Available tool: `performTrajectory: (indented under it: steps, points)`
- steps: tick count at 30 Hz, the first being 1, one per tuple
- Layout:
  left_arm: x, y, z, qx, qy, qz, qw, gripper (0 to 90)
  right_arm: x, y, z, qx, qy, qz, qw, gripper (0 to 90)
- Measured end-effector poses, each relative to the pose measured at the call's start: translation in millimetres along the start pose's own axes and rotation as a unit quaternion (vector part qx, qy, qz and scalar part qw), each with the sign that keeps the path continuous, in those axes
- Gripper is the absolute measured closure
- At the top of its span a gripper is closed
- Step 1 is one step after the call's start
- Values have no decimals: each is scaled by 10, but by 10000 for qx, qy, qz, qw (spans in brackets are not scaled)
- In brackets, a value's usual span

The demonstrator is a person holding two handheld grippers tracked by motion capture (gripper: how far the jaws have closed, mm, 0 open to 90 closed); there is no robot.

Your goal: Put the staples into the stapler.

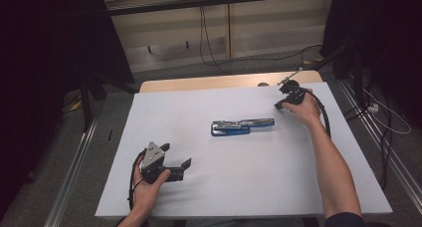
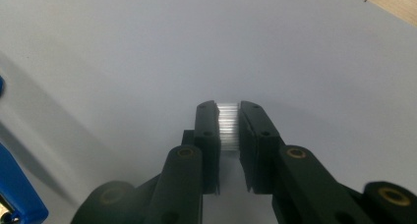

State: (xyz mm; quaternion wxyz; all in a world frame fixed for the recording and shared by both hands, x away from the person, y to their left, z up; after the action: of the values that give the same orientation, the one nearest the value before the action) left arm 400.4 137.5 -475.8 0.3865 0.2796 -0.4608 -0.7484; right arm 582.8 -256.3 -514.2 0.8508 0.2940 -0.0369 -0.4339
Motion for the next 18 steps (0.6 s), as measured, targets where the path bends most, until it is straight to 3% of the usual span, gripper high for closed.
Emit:
performTrajectory:
  steps: [11,18]
  points:
    - [-5,4,2,-7,4,50,10000,51,-46,18,81,170,95,-18,9998,792]
    - [-9,6,3,-3,2,46,10000,49,-128,52,131,258,166,117,9995,793]
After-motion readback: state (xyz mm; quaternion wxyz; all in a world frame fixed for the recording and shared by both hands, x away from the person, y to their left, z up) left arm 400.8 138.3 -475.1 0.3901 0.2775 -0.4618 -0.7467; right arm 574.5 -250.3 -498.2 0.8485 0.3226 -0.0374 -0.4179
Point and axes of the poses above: each handheld gripper's, and its own axes: z roughly backward along the jaws, y roughly out of its top, x roughly to its right, the point moved 9 cm from there along -z, roughly forward along the jaws, and after that the axes turned 11 degrees about y, right-handed, at the moved point
